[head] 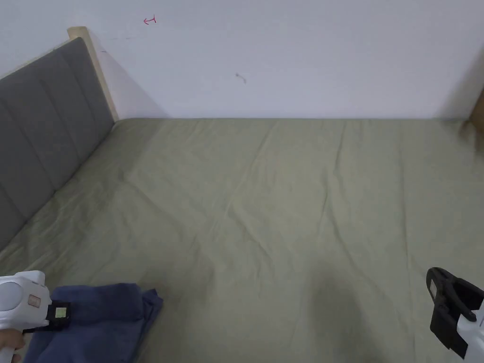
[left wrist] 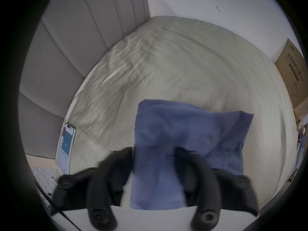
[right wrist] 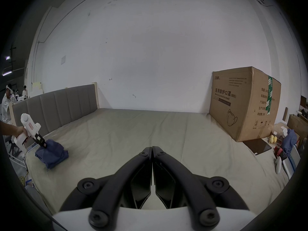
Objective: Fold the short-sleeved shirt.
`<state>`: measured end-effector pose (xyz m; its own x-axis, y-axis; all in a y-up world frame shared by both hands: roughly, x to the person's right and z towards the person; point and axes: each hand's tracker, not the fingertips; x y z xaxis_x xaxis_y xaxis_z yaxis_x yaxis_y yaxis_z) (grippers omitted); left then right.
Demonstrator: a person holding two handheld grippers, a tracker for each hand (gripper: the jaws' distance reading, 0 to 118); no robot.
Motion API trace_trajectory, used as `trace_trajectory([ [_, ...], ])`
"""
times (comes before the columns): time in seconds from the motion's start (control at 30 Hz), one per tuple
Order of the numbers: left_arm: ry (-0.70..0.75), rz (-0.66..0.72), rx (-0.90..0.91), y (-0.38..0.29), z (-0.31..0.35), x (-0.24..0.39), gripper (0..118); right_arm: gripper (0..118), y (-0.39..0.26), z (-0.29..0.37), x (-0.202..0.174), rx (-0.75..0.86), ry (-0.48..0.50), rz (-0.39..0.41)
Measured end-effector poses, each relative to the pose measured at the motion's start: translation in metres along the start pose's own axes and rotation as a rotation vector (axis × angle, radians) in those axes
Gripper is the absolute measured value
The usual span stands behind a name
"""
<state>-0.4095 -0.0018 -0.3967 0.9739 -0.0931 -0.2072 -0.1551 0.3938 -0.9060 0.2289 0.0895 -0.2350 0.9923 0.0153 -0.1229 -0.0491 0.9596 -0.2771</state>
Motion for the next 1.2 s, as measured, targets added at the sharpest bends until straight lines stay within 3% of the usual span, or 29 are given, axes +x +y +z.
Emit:
trace_trajectory([
  [0.03,-0.003,0.007,0.015,-0.001,0.005,0.001,89,0,0.002,0.002,0.003,0.004,-0.007,-0.007],
  [0.07,-0.009,0.018,0.045,-0.002,0.013,0.003,100,0,0.004,0.004,0.005,0.007,-0.009,-0.012],
  [0.1,-0.017,0.023,0.090,-0.003,0.028,0.009,104,0,0.006,0.007,0.006,0.011,-0.009,-0.020],
  [0.43,-0.105,0.008,0.383,-0.005,0.157,0.060,100,0,0.055,0.052,0.028,0.089,-0.045,-0.037],
  [0.73,-0.143,0.011,0.786,-0.044,0.294,0.136,96,0,0.106,0.094,0.051,0.205,-0.121,-0.007],
  [1.07,-0.179,-0.075,1.098,-0.110,0.335,0.251,95,0,0.109,0.123,0.077,0.259,-0.160,0.015],
  [1.2,-0.222,-0.100,1.124,-0.123,0.313,0.283,83,0,0.105,0.130,0.083,0.260,-0.167,0.012],
])
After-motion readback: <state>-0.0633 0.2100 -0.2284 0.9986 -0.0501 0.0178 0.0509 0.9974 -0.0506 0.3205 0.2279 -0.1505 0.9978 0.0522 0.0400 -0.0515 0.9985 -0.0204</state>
